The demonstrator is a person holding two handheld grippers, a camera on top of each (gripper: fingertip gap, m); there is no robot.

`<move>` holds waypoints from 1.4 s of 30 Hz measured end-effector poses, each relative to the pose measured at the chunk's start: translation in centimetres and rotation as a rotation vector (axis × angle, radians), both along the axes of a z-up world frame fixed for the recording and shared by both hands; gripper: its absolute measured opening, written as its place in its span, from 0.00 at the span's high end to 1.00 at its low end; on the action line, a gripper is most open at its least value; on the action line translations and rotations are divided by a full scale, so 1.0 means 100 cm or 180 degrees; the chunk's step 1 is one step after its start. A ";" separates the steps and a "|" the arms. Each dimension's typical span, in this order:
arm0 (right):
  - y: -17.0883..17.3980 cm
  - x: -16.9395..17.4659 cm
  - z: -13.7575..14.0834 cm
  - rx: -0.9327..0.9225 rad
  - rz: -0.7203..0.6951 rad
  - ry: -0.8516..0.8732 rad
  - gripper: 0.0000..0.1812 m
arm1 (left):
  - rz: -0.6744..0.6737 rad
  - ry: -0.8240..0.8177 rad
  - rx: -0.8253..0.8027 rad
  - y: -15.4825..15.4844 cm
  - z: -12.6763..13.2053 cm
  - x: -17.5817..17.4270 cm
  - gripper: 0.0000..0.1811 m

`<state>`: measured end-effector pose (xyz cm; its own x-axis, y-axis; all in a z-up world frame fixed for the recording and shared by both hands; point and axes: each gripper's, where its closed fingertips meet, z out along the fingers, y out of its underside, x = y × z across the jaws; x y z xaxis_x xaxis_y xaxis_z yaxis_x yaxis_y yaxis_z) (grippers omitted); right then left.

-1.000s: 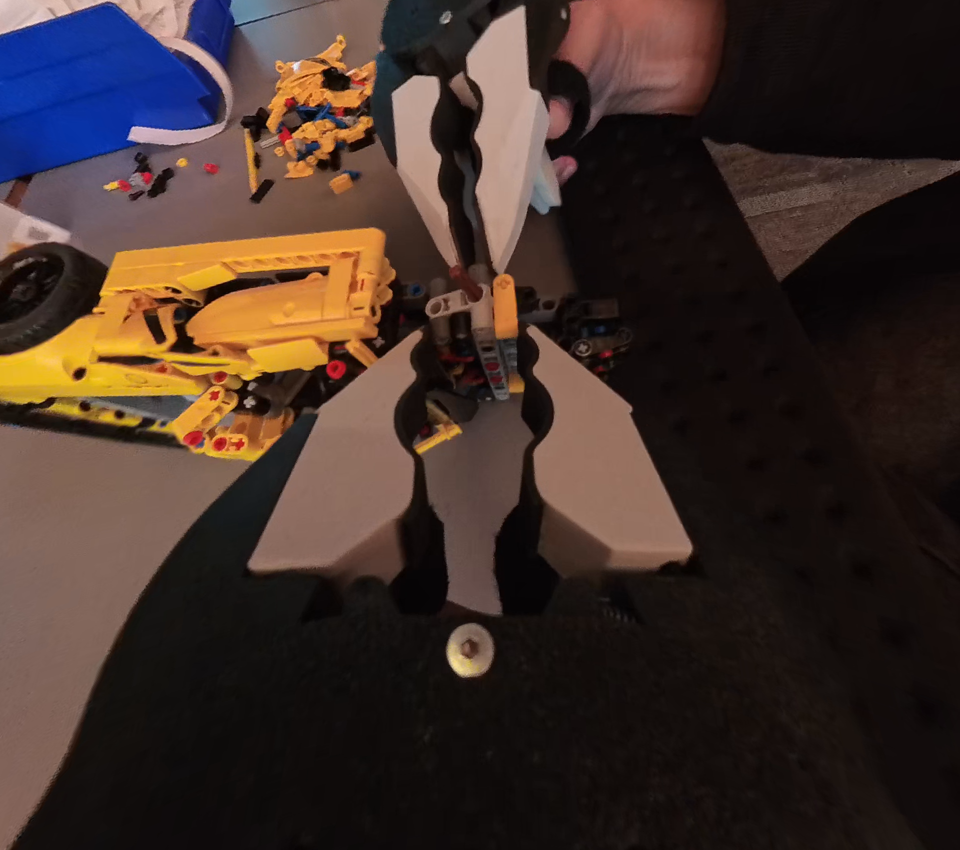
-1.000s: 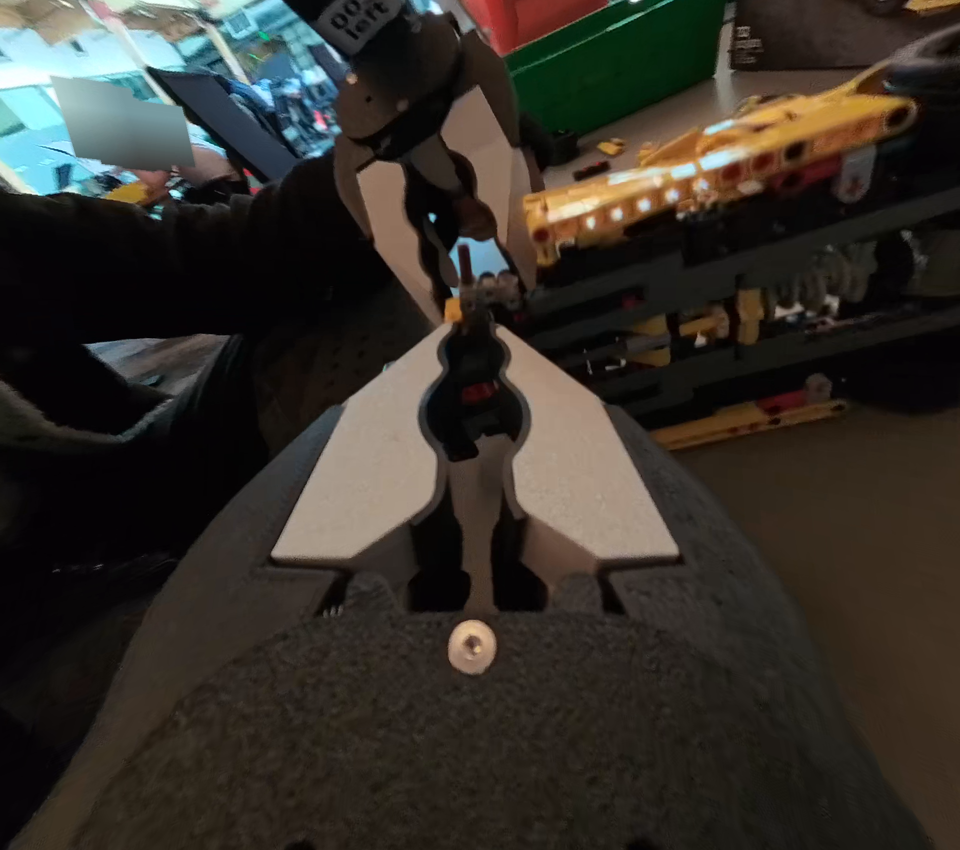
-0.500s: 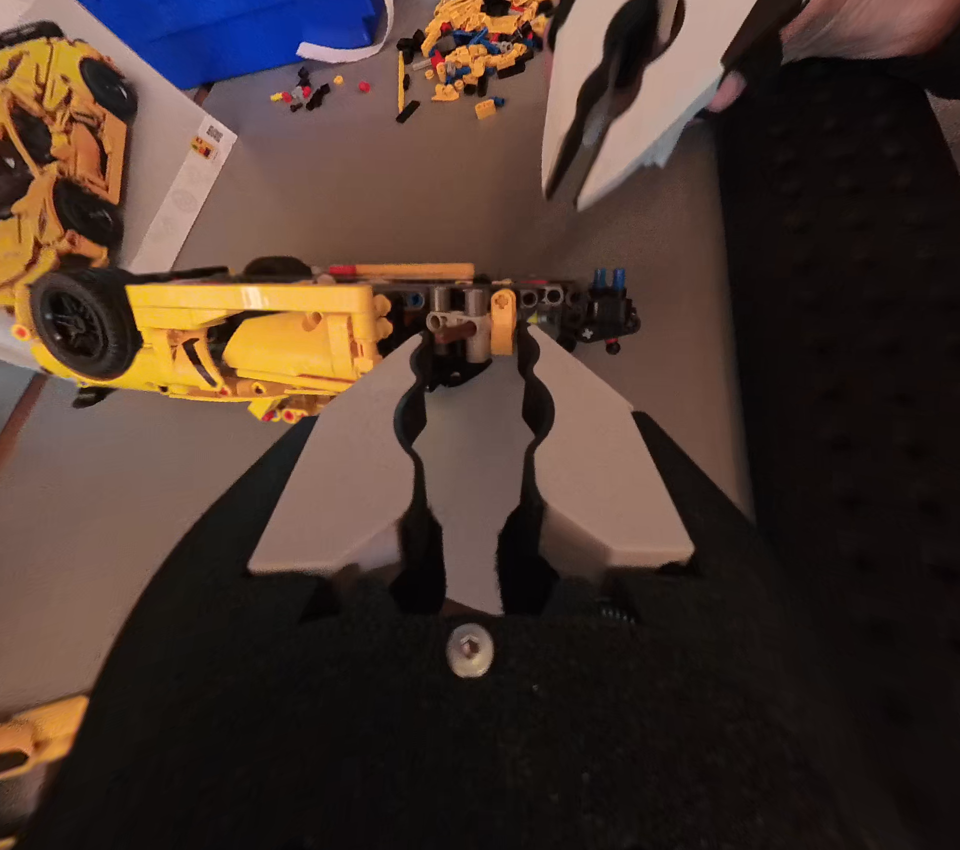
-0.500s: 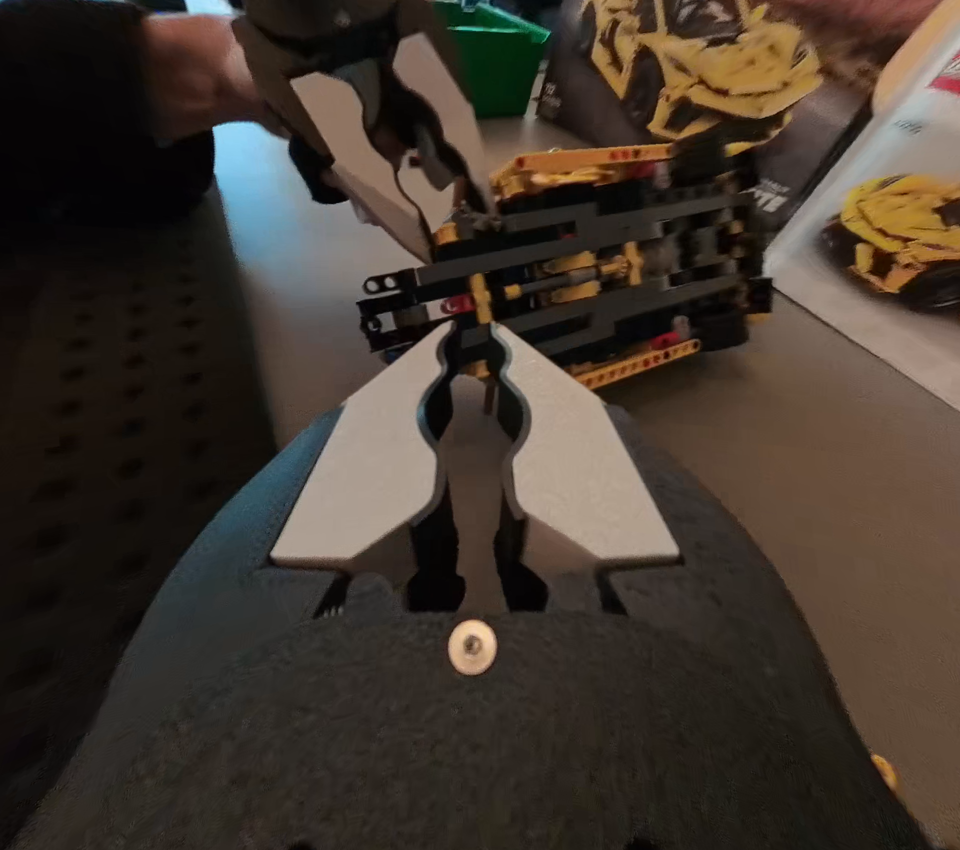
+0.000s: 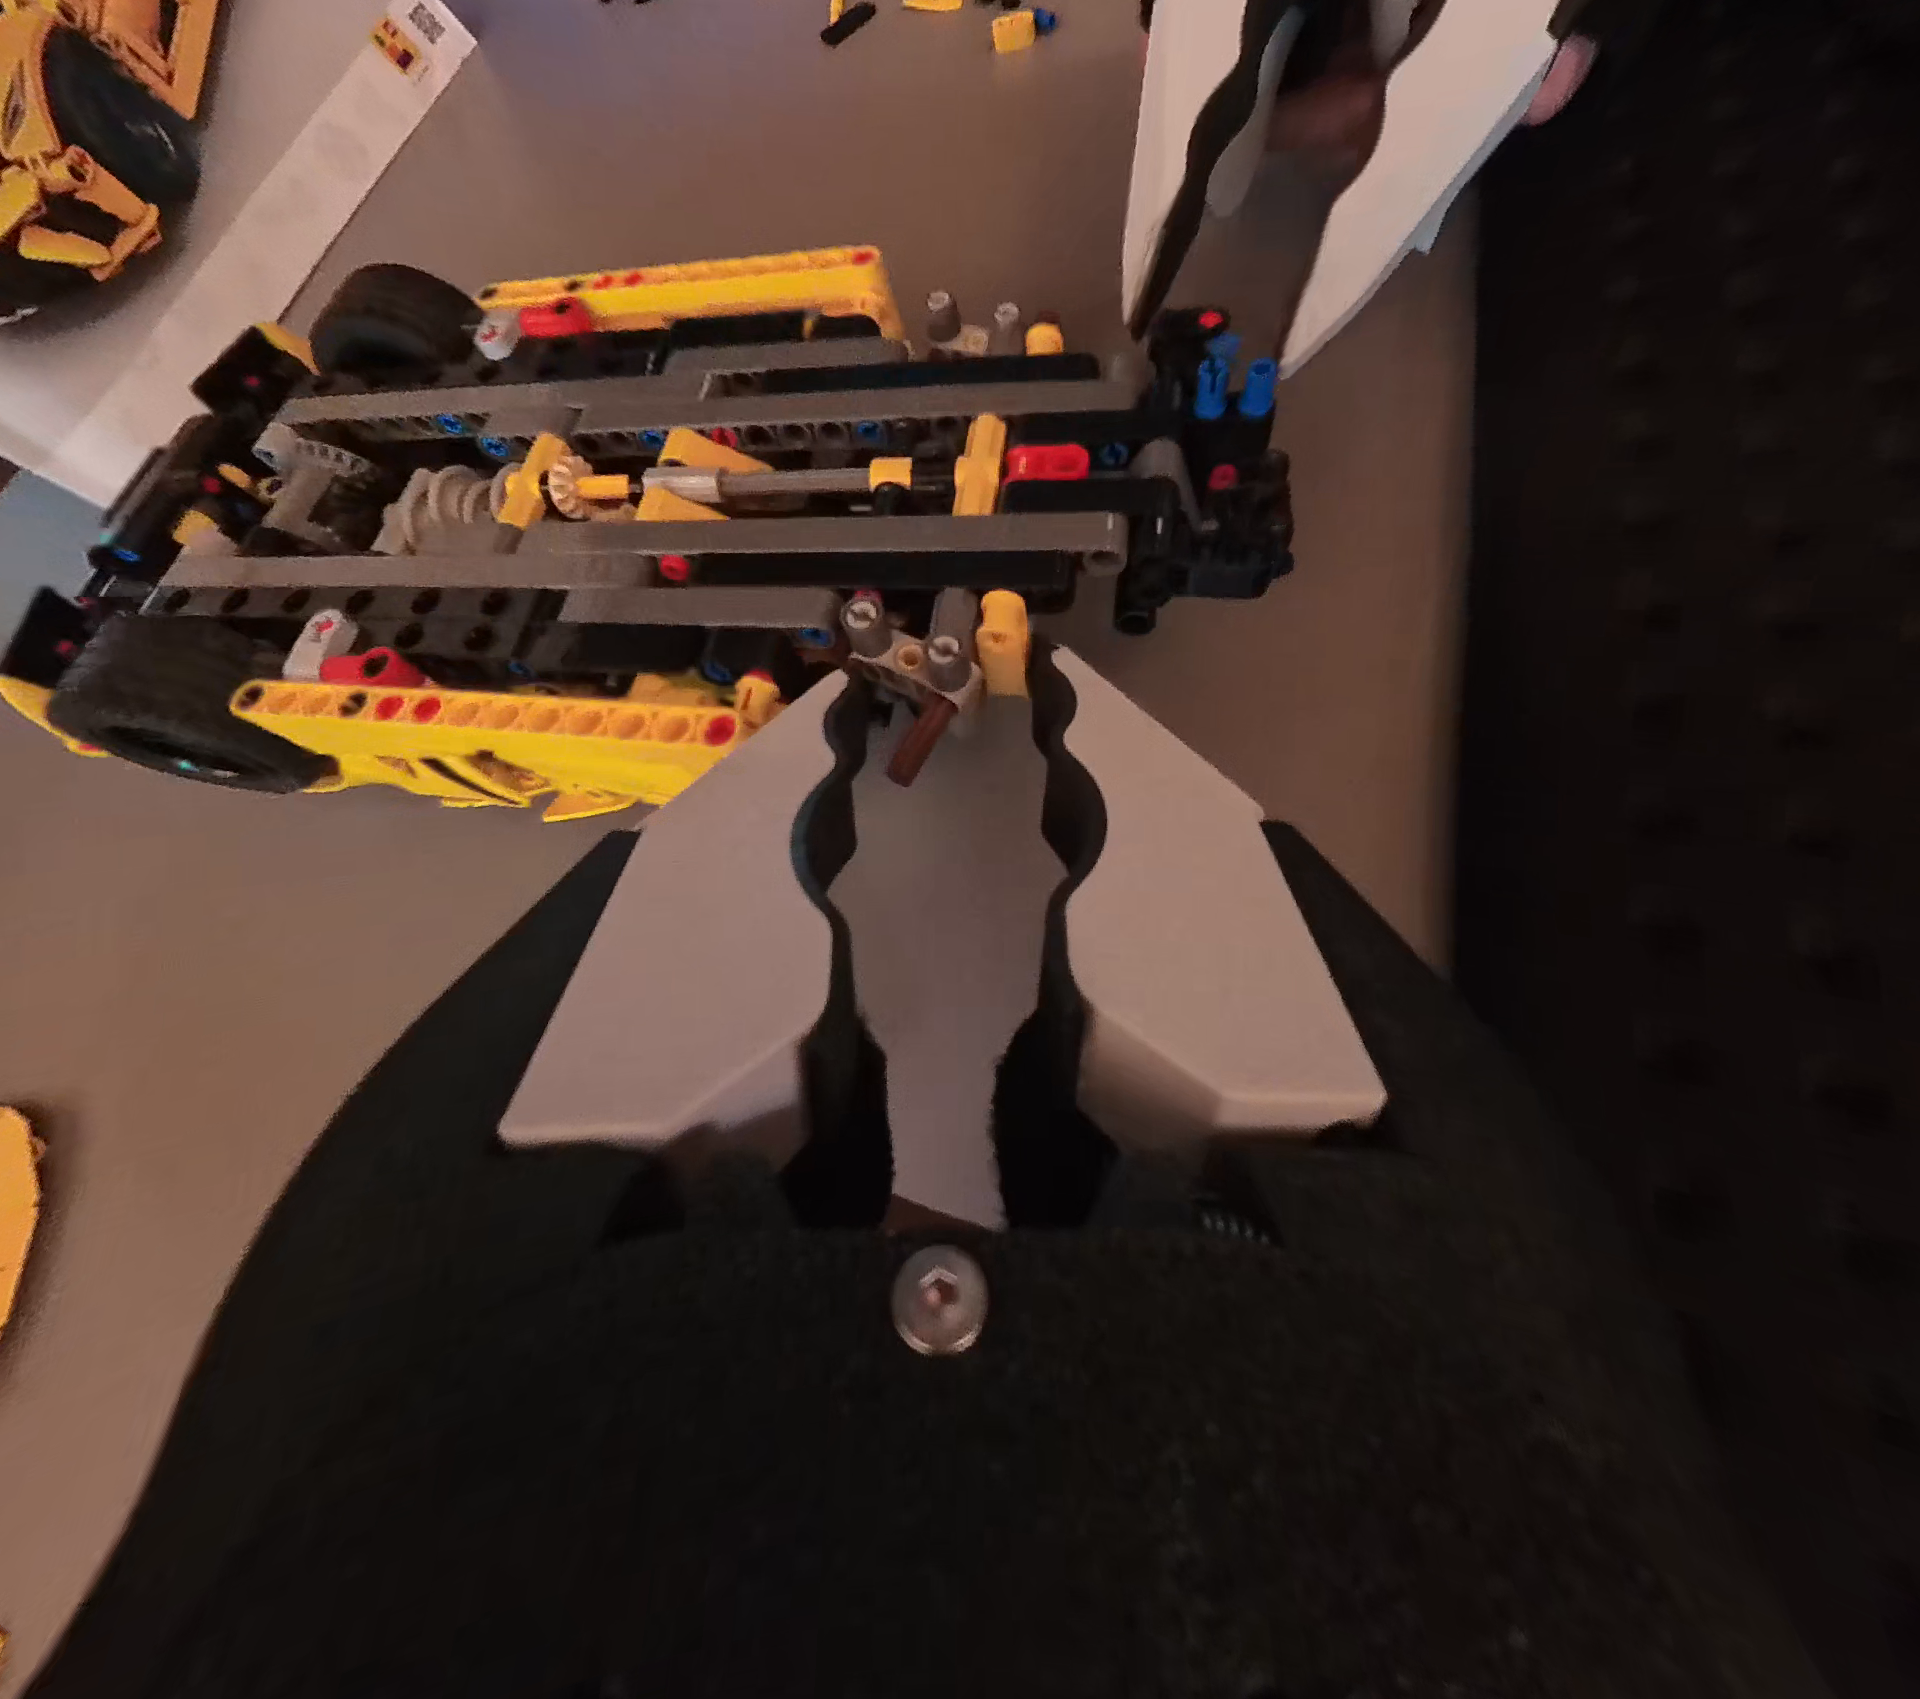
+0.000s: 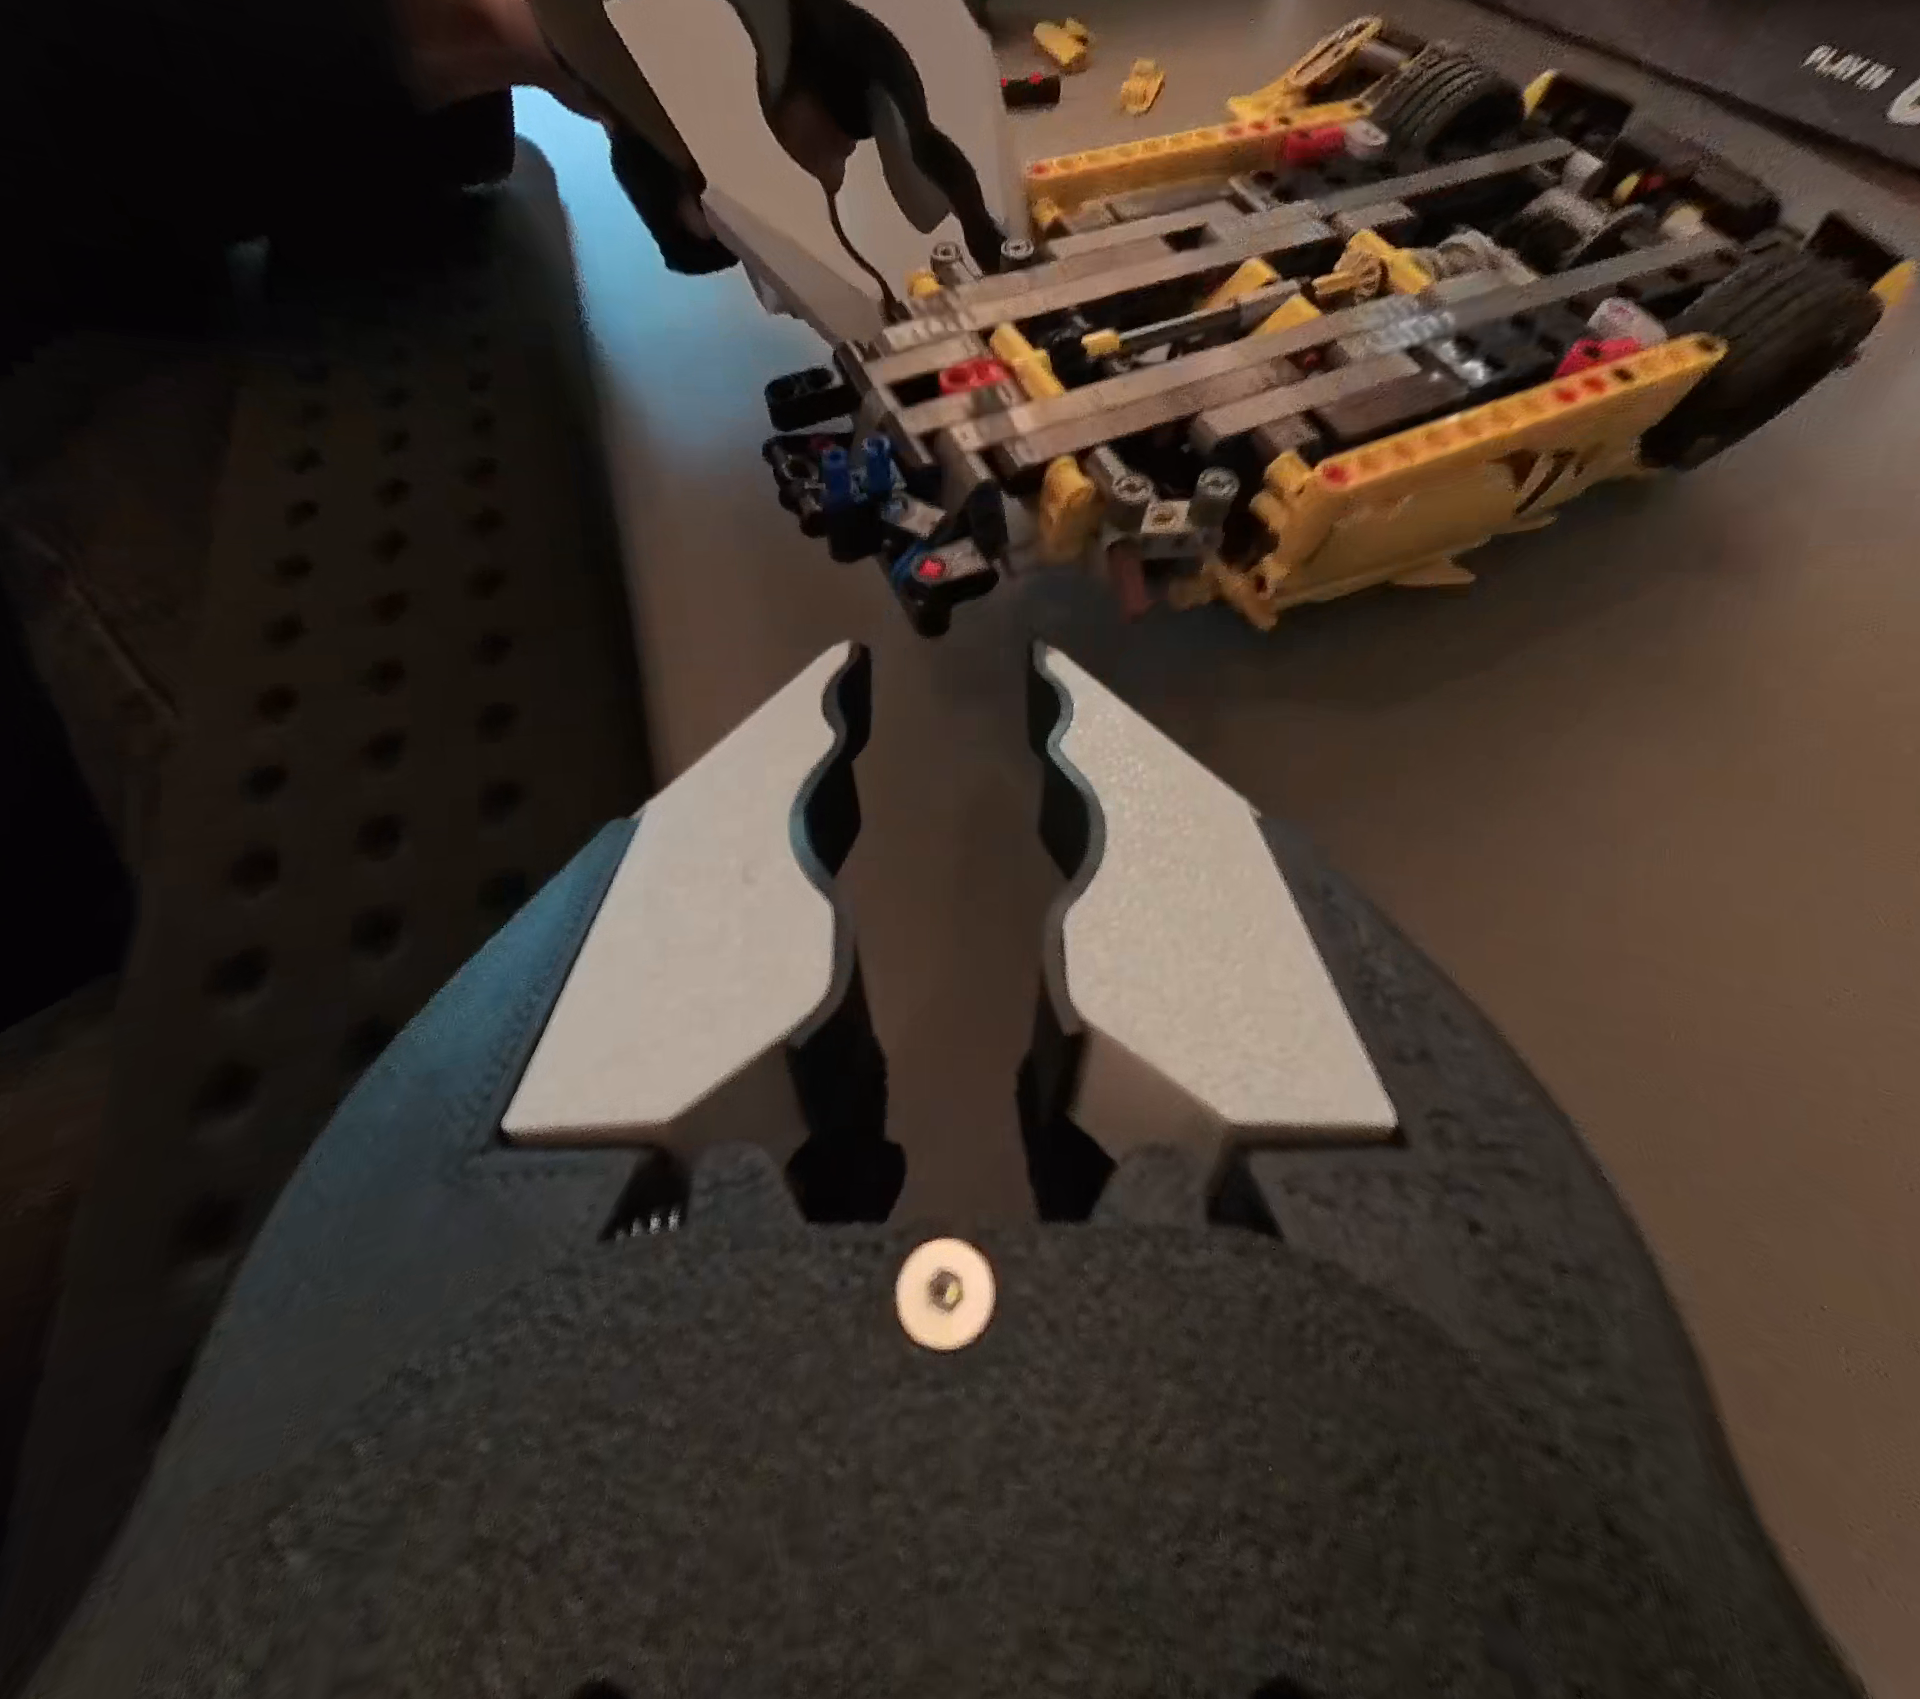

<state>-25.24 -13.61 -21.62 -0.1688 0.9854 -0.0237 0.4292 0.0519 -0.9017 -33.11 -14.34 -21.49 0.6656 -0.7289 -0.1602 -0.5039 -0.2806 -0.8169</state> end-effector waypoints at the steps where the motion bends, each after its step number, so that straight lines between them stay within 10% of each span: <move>1: -0.001 -0.001 -0.002 0.0001 0.0016 -0.0049 0.84 | 0.0010 0.0000 -0.0018 -0.001 -0.001 -0.001 0.83; 7: 0.006 -0.004 0.008 -0.0326 -0.0093 0.0116 0.79 | 0.0073 0.0055 -0.0039 -0.003 -0.007 -0.002 0.83; 13: 0.088 -0.020 0.048 -0.1199 -0.0913 0.0615 0.74 | 0.0172 0.0090 -0.0032 -0.003 -0.005 -0.006 0.83; 19: 0.082 -0.052 -0.001 -0.2008 -0.0567 -0.0334 0.55 | 0.0355 -0.0580 -0.0034 -0.035 0.037 -0.035 0.77; 22: 0.077 -0.059 -0.004 -0.2299 -0.0509 -0.0425 0.57 | 0.1097 -0.1310 0.0118 -0.006 0.065 -0.072 0.81; 26: 0.090 -0.075 -0.001 -0.3063 -0.0607 -0.0504 0.62 | 0.1538 -0.2389 -0.0493 0.036 0.057 -0.076 0.79; 30: 0.098 -0.092 -0.003 -0.3441 -0.0636 -0.0608 0.69 | 0.1868 -0.2221 -0.1112 0.055 0.010 -0.075 0.77; 42: 0.077 -0.100 0.055 -0.0146 -0.0801 -0.1599 0.76 | 0.1554 -0.1850 -0.1564 0.031 -0.027 -0.036 0.88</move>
